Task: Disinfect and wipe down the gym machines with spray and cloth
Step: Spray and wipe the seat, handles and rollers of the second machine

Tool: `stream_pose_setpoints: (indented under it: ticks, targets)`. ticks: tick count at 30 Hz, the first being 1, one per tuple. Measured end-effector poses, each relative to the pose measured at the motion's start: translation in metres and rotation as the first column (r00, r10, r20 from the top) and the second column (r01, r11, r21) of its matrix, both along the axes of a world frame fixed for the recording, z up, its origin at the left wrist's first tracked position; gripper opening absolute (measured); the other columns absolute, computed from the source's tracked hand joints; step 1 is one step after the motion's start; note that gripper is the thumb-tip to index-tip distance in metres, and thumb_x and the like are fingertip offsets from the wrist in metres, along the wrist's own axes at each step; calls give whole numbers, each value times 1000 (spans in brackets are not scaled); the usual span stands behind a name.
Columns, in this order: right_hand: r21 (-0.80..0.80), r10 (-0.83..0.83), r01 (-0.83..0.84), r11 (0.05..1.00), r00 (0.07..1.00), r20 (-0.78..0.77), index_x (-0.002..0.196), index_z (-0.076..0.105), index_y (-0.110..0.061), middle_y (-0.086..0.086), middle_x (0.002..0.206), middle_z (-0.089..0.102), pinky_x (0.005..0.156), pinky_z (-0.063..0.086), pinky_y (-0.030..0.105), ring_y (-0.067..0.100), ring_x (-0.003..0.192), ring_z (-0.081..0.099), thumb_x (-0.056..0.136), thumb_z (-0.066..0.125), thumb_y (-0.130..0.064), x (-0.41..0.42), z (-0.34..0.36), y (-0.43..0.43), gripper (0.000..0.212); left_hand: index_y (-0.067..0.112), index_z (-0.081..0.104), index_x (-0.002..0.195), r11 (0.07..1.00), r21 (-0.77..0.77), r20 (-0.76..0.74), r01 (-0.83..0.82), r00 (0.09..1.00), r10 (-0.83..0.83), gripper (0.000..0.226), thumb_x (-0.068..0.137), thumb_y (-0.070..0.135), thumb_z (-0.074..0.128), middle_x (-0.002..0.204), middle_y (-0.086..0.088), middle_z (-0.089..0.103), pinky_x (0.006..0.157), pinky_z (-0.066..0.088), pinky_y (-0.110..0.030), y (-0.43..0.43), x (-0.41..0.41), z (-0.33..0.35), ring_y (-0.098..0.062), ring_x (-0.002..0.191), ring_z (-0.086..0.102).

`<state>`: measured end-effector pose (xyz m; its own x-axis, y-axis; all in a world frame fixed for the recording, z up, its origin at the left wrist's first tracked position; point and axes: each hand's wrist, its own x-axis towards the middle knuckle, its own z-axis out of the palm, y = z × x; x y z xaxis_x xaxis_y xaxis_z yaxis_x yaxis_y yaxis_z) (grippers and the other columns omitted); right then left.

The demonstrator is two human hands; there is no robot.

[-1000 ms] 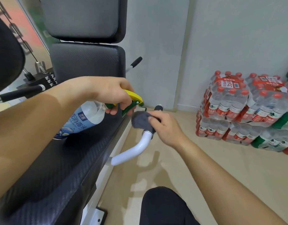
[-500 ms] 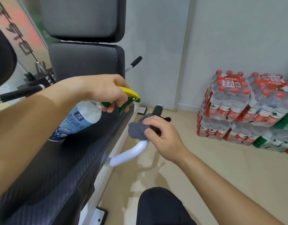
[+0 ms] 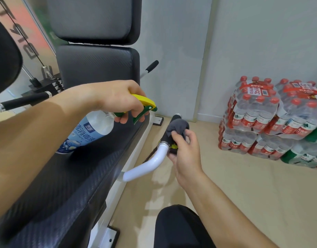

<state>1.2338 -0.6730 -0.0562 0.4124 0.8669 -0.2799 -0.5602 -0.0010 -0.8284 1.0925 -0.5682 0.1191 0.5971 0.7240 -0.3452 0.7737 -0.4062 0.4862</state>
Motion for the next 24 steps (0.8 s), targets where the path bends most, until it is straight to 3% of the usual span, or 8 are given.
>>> stream_pose_setpoints:
  ticks: [2, 4, 7, 9, 11, 16, 20, 24]
  targets:
    - [-3, 81, -86, 996, 953, -293, 115, 66, -15, 7, 111, 73, 87, 56, 46, 28, 106, 69, 101, 50, -35, 4, 6, -14, 29, 10, 74, 94, 1000, 8, 1, 5, 1000, -5, 20, 86, 2, 57, 92, -3, 78, 57, 52, -35, 0, 0, 0, -25, 55, 59]
    - [-38, 119, -152, 988, 887, -447, 121, 67, -14, 13, 114, 73, 90, 55, 50, 33, 106, 69, 99, 47, -53, 14, 10, -10, 49, 10, 74, 95, 1000, 9, 2, 5, 1000, -5, 19, 87, 3, 58, 92, -3, 78, 57, 52, -35, 0, 0, -1, -25, 55, 59]
    - [-120, 123, -189, 975, 900, -419, 121, 67, -10, 11, 98, 76, 71, 60, 40, 27, 82, 74, 94, 63, -42, 9, 11, 0, 43, 10, 73, 96, 1000, 10, -6, 13, 1000, -13, 18, 87, 4, 59, 92, -3, 78, 56, 53, -34, 1, 1, -4, -24, 54, 60]
    - [-104, 134, -200, 974, 886, -445, 119, 69, -12, 9, 95, 76, 65, 60, 36, 23, 76, 74, 92, 67, -38, 3, 12, 4, 38, 10, 74, 94, 1000, 13, -12, 22, 1000, -22, 18, 86, 4, 59, 92, -4, 78, 55, 53, -33, 1, 1, -5, -24, 54, 61]
    - [-92, 152, -216, 972, 877, -456, 116, 69, -13, 9, 96, 75, 71, 60, 37, 24, 80, 72, 91, 69, -36, 1, 13, 9, 34, 9, 74, 93, 1000, 13, -14, 28, 1000, -27, 17, 86, 4, 59, 92, -6, 77, 55, 53, -33, 2, 2, -6, -25, 53, 61]
    - [-151, 148, -240, 959, 878, -455, 89, 67, -12, 8, 70, 69, 85, 55, 45, 26, 67, 66, 90, 73, -25, -1, 11, 32, 14, 13, 74, 93, 1000, 16, -22, 24, 999, -23, 16, 86, 6, 61, 92, -5, 78, 57, 53, -35, 4, 2, -8, -26, 54, 61]
    - [-71, 179, -243, 967, 853, -490, 85, 62, -17, 8, 71, 69, 70, 60, 39, 26, 63, 70, 92, 67, -32, 1, 3, 40, 17, 13, 74, 91, 999, 21, -18, 29, 999, -29, 16, 84, 5, 61, 90, -5, 77, 58, 53, -35, -1, 1, -4, -25, 53, 61]
    - [5, 123, -144, 990, 823, -554, 81, 64, -12, 7, 68, 70, 54, 59, 31, 22, 59, 71, 97, 56, -39, 5, -7, 61, 32, 11, 75, 89, 998, 41, -1, 45, 999, -45, 18, 84, 2, 60, 86, -1, 77, 58, 54, -36, -9, -2, 1, -24, 53, 59]
